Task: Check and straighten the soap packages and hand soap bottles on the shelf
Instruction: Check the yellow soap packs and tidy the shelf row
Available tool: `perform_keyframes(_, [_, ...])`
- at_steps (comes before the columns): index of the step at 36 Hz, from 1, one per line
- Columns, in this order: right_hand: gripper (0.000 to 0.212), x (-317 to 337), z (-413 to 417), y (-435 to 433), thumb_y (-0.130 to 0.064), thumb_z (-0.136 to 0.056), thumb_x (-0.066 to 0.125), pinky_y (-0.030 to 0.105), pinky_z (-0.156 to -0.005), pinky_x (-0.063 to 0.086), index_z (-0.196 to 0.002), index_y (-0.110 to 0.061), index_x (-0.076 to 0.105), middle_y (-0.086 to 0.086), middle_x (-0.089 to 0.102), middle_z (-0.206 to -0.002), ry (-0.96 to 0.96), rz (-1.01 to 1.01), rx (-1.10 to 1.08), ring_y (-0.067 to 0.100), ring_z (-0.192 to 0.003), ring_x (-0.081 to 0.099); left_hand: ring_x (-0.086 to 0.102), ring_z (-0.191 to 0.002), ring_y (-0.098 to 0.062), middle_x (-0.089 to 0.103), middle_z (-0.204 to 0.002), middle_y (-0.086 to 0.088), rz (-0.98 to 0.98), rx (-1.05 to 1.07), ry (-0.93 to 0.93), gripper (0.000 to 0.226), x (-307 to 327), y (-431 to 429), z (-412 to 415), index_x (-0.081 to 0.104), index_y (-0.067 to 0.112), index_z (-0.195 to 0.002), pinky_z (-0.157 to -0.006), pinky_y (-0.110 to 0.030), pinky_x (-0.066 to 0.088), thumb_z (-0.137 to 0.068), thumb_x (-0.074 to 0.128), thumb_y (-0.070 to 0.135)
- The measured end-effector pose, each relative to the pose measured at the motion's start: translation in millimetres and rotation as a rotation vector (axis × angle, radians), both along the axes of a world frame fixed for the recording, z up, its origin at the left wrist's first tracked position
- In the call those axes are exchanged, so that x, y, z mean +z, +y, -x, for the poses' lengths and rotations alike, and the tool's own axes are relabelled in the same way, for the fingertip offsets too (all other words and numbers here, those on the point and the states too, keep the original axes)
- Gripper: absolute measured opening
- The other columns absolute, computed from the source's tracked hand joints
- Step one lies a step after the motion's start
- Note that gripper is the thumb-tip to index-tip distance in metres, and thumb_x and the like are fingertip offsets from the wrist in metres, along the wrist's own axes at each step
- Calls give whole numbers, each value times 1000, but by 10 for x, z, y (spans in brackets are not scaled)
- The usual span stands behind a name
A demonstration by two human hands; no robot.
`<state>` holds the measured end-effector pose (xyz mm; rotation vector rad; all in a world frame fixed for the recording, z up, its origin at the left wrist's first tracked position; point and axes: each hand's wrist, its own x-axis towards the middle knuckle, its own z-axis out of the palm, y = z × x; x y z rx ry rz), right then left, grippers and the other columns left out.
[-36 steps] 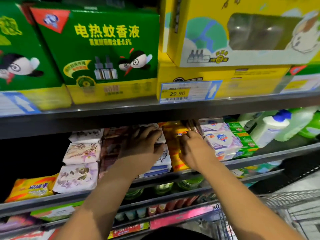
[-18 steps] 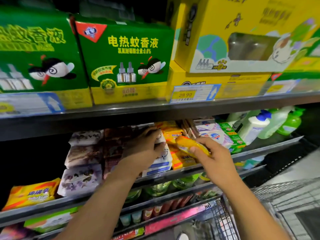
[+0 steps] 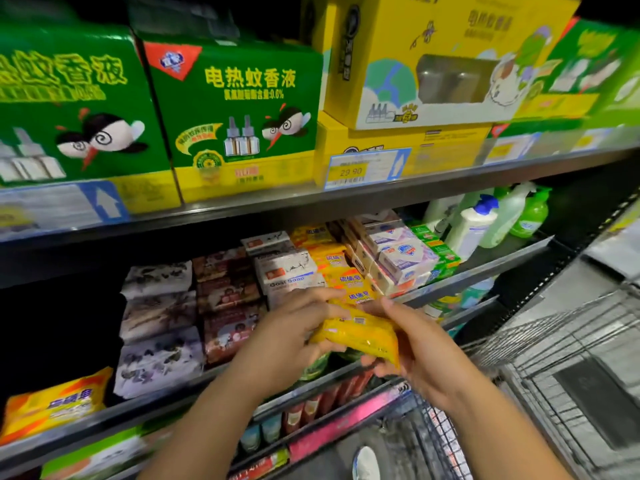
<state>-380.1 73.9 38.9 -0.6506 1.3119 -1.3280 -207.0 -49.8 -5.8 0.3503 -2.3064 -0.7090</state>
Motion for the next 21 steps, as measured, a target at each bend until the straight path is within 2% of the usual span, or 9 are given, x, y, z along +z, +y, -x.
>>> perform_keyframes(2, [54,-67,35,36,-54,-71,78,32,-58,57,-107,-14,73,19,72,-100,73,64,16,28,-78,69,46,-119,10,47,-126,41,-93,36,-25,39,0,60,0,55,41,-121,-99,-12,34,-84,65,52])
perform_keyframes(4, [70,-131,76,81,-63,-58,85,32,-70,56,-109,-17,73,14,71,-109,147,123,24,24,-91,69,52,-110,8,57,-113,37,-214,66,-20,42,1,129,27,55,44,-121,-92,-12,38,-82,66,55])
perform_keyframes(7, [84,-176,116,158,-58,-60,88,33,-81,55,-123,-8,64,11,69,-114,162,236,29,22,-98,66,59,-100,6,66,-105,25,-406,102,-22,29,10,204,130,62,44,-109,-88,-17,45,-83,73,48])
perform_keyframes(10, [56,-168,141,188,-18,-69,85,38,-79,56,-120,-10,64,6,72,-105,303,259,-9,20,-92,67,66,-98,-12,71,-101,10,-695,99,38,28,28,254,271,64,49,-99,-91,-41,54,-74,77,51])
perform_keyframes(12, [38,-141,137,183,-24,-73,83,52,-81,56,-108,-17,71,4,73,-97,440,228,-93,22,-85,67,68,-100,-19,73,-103,4,-858,96,141,34,79,281,355,66,49,-99,-90,-47,55,-67,77,53])
perform_keyframes(15, [26,-98,136,167,-33,-78,77,61,-76,54,-101,-19,74,13,71,-89,475,223,-218,31,-79,66,65,-99,-19,70,-109,-10,-998,71,257,27,135,280,453,67,37,-102,-77,-29,56,-80,81,28])
perform_keyframes(17, [23,-61,123,149,-33,-79,75,62,-66,51,-99,-22,70,26,60,-84,475,229,-279,37,-70,60,65,-101,-18,68,-112,-8,-1011,30,257,32,170,279,480,65,34,-109,-73,-22,53,-86,74,15])
perform_keyframes(19, [35,-63,119,117,-41,-75,80,55,-59,51,-103,-25,66,30,50,-84,414,224,-356,41,-67,56,67,-100,-11,67,-117,-3,-1034,-49,261,55,231,296,459,58,29,-123,-75,-21,54,-81,74,-2])
perform_keyframes(21, [33,-60,129,100,-32,-81,79,37,-50,50,-107,-21,62,18,53,-81,287,218,-415,33,-65,56,66,-89,-11,64,-119,2,-1013,-152,240,85,231,309,397,49,32,-135,-70,-22,52,-69,78,-15])
